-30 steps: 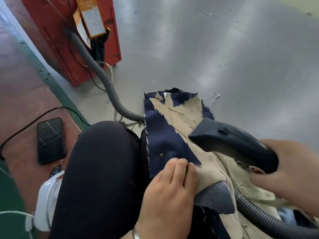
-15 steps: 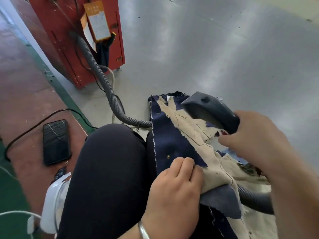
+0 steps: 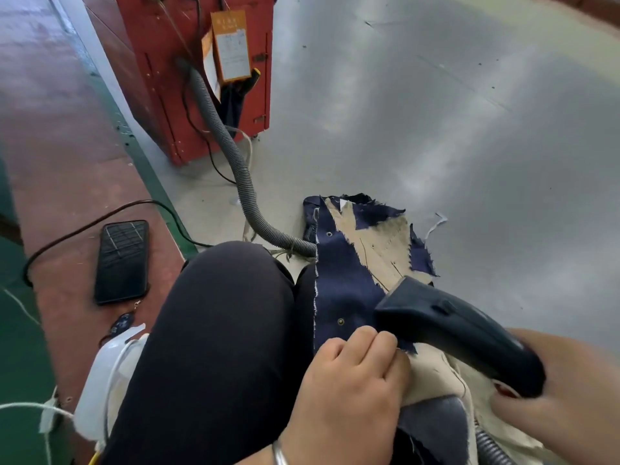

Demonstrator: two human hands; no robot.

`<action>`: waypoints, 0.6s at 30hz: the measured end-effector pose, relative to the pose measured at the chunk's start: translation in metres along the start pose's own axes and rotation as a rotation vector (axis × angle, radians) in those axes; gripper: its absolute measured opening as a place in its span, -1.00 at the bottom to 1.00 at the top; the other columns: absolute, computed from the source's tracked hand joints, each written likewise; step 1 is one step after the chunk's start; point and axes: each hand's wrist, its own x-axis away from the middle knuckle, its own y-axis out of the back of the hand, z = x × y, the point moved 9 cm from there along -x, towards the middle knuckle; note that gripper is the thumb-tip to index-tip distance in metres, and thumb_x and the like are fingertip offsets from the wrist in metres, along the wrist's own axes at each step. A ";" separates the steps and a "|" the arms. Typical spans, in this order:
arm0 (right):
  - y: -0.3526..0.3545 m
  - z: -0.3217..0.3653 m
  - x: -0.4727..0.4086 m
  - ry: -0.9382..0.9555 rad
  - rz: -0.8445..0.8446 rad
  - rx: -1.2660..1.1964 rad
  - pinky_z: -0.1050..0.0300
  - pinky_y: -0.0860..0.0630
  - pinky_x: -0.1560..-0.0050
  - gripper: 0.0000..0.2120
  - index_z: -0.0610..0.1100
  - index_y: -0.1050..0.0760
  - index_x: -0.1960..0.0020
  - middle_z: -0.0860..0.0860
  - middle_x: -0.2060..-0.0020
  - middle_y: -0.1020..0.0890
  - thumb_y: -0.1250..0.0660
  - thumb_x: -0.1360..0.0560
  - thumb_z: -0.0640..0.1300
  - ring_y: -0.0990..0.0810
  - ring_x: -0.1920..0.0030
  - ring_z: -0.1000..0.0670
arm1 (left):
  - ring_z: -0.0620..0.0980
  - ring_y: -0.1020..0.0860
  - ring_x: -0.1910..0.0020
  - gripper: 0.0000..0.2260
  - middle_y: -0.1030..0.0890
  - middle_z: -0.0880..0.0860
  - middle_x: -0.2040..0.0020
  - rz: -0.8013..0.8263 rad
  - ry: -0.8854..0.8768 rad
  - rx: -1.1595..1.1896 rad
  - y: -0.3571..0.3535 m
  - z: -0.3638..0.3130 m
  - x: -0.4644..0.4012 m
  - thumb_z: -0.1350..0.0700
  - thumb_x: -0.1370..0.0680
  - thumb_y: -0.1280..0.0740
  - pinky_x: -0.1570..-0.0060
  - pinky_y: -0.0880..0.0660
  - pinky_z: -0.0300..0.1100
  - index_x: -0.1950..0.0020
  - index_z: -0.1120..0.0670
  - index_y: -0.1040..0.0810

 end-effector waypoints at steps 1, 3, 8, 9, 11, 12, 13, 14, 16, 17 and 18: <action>-0.001 0.013 0.001 0.027 0.030 0.026 0.15 -0.52 0.42 -0.51 0.55 -0.34 0.10 0.35 0.49 -0.54 -0.26 -0.03 0.14 -0.55 0.49 0.12 | -0.01 -0.56 0.24 -0.80 -0.54 -0.04 0.25 -0.014 -0.001 -0.008 0.000 0.000 0.000 0.16 -0.34 -0.19 0.35 -0.43 -0.23 0.22 0.05 -0.61; 0.001 0.027 -0.015 0.064 0.014 0.048 0.10 -0.54 0.44 -0.57 0.45 -0.38 0.12 0.31 0.47 -0.55 -0.28 -0.07 0.06 -0.52 0.56 0.10 | -0.01 -0.55 0.25 -0.81 -0.54 -0.04 0.26 -0.043 -0.008 -0.015 0.001 0.001 0.000 0.18 -0.35 -0.20 0.37 -0.42 -0.22 0.24 0.06 -0.61; 0.011 0.056 -0.052 0.083 -0.040 0.088 0.19 -0.36 0.45 -0.85 0.11 -0.47 0.23 0.06 0.50 -0.55 -0.41 -0.25 0.01 -0.55 0.48 0.03 | -0.04 -0.55 0.23 -0.88 -0.56 -0.06 0.23 -0.087 -0.013 -0.012 0.002 0.004 0.002 0.17 -0.39 -0.30 0.34 -0.44 -0.20 0.18 0.05 -0.63; 0.012 0.061 -0.060 0.086 -0.056 0.092 0.19 -0.37 0.43 -0.86 0.07 -0.47 0.23 0.04 0.49 -0.55 -0.43 -0.29 -0.01 -0.57 0.47 0.01 | -0.04 -0.55 0.23 -0.92 -0.55 -0.07 0.24 -0.106 -0.013 -0.014 0.002 0.004 0.002 0.17 -0.40 -0.34 0.34 -0.44 -0.20 0.20 0.05 -0.63; 0.014 0.068 -0.074 0.073 -0.083 0.112 0.18 -0.41 0.39 -0.87 0.04 -0.47 0.20 0.04 0.44 -0.58 -0.42 -0.32 -0.04 -0.60 0.43 -0.02 | -0.06 -0.54 0.26 -0.92 -0.54 -0.07 0.27 -0.139 0.001 -0.017 0.003 0.005 0.001 0.16 -0.44 -0.37 0.35 -0.44 -0.18 0.24 0.04 -0.61; 0.015 0.069 -0.080 0.057 -0.087 0.122 0.16 -0.46 0.36 -0.87 0.03 -0.47 0.18 0.03 0.43 -0.59 -0.42 -0.33 -0.05 -0.63 0.42 -0.04 | -0.06 -0.54 0.27 -0.89 -0.53 -0.07 0.29 -0.156 0.003 -0.021 0.004 0.005 0.001 0.17 -0.46 -0.35 0.36 -0.43 -0.19 0.26 0.03 -0.61; 0.016 0.068 -0.084 0.039 -0.086 0.117 0.14 -0.52 0.32 -0.87 0.02 -0.47 0.18 0.01 0.42 -0.60 -0.42 -0.34 -0.07 -0.64 0.40 -0.06 | -0.06 -0.54 0.29 -0.86 -0.52 -0.07 0.31 -0.172 0.002 -0.036 0.005 0.005 0.001 0.18 -0.46 -0.33 0.38 -0.42 -0.19 0.27 0.03 -0.61; 0.018 0.066 -0.085 0.031 -0.096 0.107 0.10 -0.57 0.29 -0.86 0.01 -0.47 0.18 0.00 0.42 -0.61 -0.43 -0.33 -0.08 -0.65 0.39 -0.07 | -0.06 -0.53 0.31 -0.85 -0.52 -0.07 0.32 -0.174 -0.001 -0.047 0.005 0.004 0.000 0.19 -0.46 -0.31 0.39 -0.42 -0.19 0.28 0.03 -0.61; 0.025 0.057 -0.083 0.022 -0.169 0.081 0.09 -0.55 0.30 -0.85 -0.01 -0.48 0.23 0.00 0.45 -0.60 -0.45 -0.31 -0.09 -0.65 0.38 -0.08 | -0.04 -0.50 0.35 -0.86 -0.50 -0.05 0.34 -0.199 -0.017 -0.062 0.004 0.002 0.001 0.20 -0.42 -0.31 0.42 -0.40 -0.19 0.31 0.03 -0.60; 0.031 0.051 -0.081 0.016 -0.222 0.048 0.09 -0.52 0.32 -0.85 0.00 -0.48 0.25 0.01 0.47 -0.59 -0.46 -0.30 -0.10 -0.64 0.40 -0.09 | -0.03 -0.49 0.37 -0.88 -0.49 -0.04 0.36 -0.217 -0.024 -0.071 0.004 0.001 0.002 0.20 -0.40 -0.34 0.43 -0.38 -0.19 0.33 0.04 -0.59; 0.036 0.043 -0.078 0.004 -0.270 0.004 0.08 -0.51 0.33 -0.84 0.00 -0.47 0.26 0.01 0.50 -0.58 -0.46 -0.30 -0.12 -0.63 0.41 -0.10 | -0.03 -0.47 0.38 -0.89 -0.48 -0.04 0.37 -0.221 -0.028 -0.074 0.003 0.000 0.002 0.19 -0.37 -0.37 0.45 -0.37 -0.20 0.34 0.04 -0.58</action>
